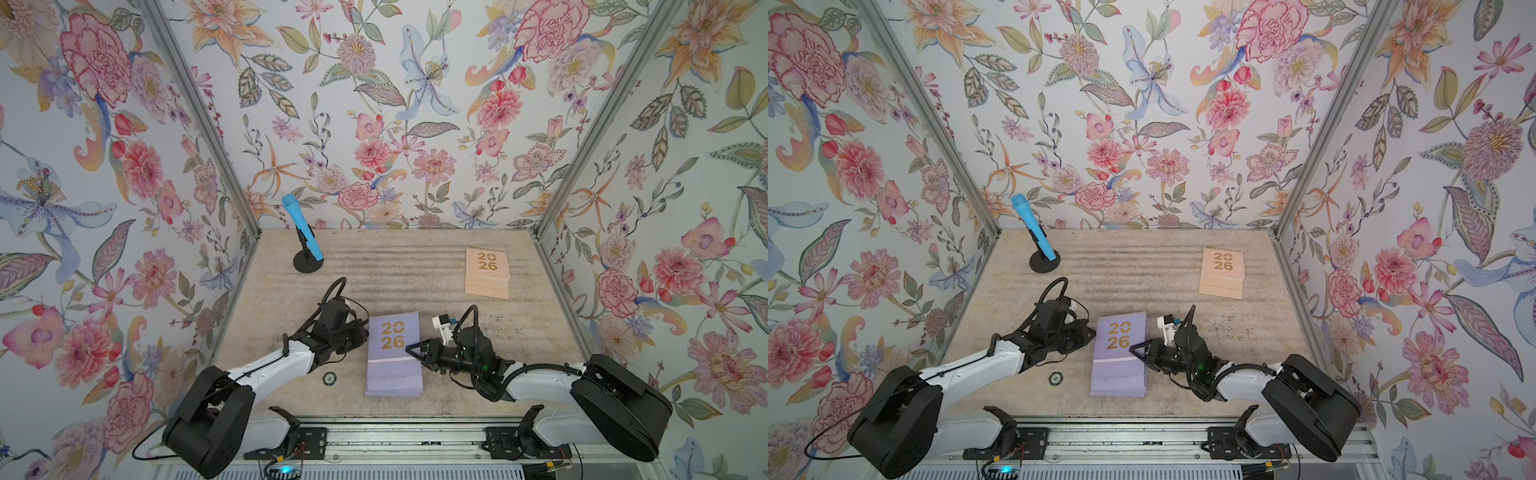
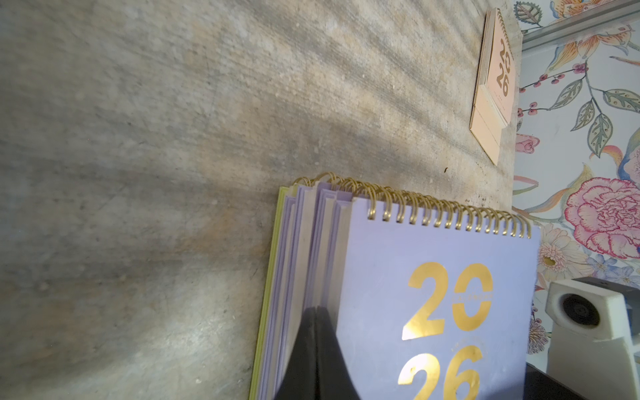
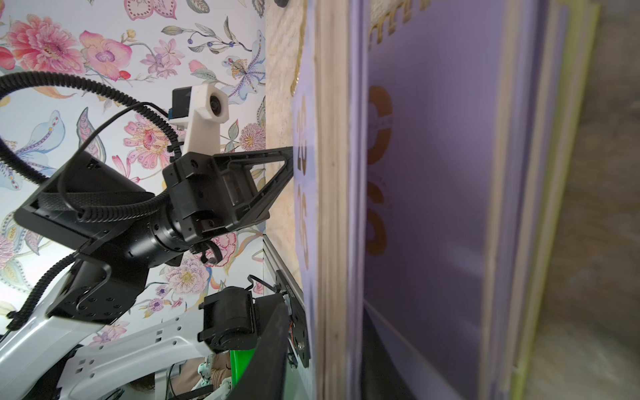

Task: Stack the calendars
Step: Place the calendar at the calendar.

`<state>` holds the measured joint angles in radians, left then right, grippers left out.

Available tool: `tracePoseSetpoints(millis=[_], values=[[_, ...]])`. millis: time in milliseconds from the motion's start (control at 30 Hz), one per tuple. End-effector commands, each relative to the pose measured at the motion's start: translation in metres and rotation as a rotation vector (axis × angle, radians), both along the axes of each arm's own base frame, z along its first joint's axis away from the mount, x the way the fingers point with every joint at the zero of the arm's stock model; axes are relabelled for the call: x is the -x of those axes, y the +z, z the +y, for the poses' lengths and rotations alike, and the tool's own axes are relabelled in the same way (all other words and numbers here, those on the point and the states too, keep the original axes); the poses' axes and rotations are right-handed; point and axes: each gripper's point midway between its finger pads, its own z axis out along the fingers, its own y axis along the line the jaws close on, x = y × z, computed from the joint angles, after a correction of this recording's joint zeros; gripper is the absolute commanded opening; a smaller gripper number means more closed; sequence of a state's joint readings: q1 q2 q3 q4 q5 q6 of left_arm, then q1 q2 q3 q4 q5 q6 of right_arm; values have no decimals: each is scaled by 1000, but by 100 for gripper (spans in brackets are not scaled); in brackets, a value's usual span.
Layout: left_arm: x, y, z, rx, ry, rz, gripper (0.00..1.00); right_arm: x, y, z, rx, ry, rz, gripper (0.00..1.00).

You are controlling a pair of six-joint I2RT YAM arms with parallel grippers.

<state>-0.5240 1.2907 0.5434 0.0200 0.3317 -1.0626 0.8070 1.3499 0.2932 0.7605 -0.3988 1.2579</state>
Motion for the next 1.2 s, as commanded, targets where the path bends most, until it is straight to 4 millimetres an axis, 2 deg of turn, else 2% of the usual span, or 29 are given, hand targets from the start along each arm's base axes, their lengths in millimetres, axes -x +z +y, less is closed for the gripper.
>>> tracePoseSetpoints(millis=[0,400,667,933,1167], values=[[5,-6,3,-29,2,4,0,-3,1,-9,5,-41,0,31],[4,-5,6,-37,15,0,0,-6,-4,-35,37,-97,19,35],[2,-4,9,-61,18,1,0,-10,-4,-61,71,-147,24,40],[-15,8,13,-86,25,-19,0,-37,10,-115,109,-283,20,46],[-41,32,4,-94,7,-56,0,-69,22,-164,113,-390,44,51]])
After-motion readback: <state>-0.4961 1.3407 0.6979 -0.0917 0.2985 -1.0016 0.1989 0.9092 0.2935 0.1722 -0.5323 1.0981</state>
